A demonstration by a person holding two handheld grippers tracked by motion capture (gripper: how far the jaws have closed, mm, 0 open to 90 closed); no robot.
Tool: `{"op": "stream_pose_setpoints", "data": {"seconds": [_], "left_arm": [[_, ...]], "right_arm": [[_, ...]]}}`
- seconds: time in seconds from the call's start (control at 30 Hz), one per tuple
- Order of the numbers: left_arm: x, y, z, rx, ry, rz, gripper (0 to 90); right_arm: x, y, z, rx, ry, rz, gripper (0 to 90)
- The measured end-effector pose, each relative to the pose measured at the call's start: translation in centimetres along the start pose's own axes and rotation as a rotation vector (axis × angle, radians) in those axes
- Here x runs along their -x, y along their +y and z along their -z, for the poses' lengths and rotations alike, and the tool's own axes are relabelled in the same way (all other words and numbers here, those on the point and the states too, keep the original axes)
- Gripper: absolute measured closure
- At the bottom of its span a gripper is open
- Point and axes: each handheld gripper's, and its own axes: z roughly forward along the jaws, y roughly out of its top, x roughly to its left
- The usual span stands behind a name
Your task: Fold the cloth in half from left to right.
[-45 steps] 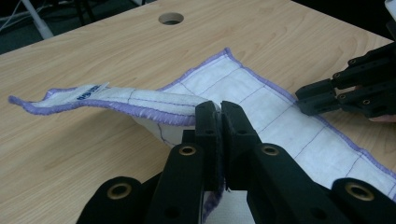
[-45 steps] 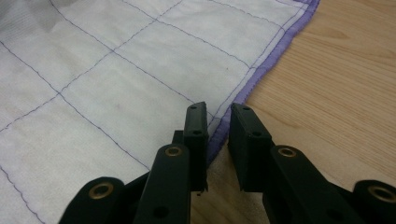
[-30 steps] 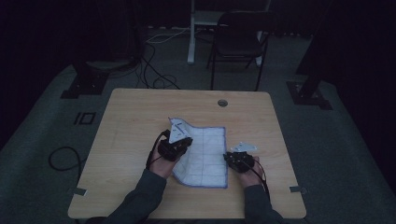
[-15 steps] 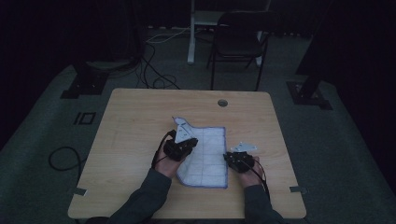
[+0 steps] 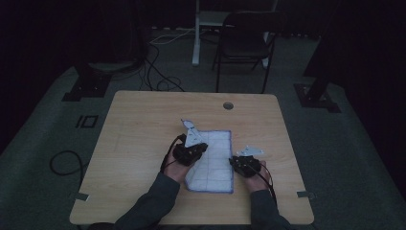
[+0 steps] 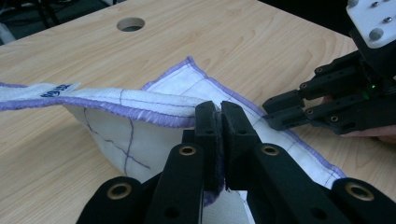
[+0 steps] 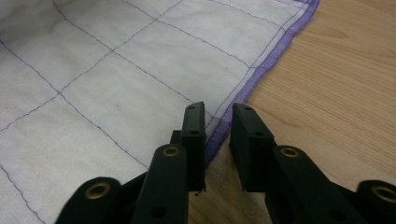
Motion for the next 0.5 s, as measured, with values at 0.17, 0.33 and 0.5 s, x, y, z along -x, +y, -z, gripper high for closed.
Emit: {"op": "stream_pose_setpoints", "data": {"seconds": [0.17,0.33,0.5], "left_arm": [[0.1,-0.1,-0.5,-0.006,-0.011,0.006,86.9],[0.3,-0.3,-1.0,-0.016,-0.020,0.002,86.9],[0.6,-0.3,-1.4,-0.018,-0.031,0.001,86.8]], "right_arm": [[0.0,0.0,0.1,-0.005,-0.003,-0.007,69.8],[-0.1,0.1,0.4,0.010,-0.008,0.015,69.6],[0.2,0.0,0.8,0.020,-0.024,0.004,70.1]]}}
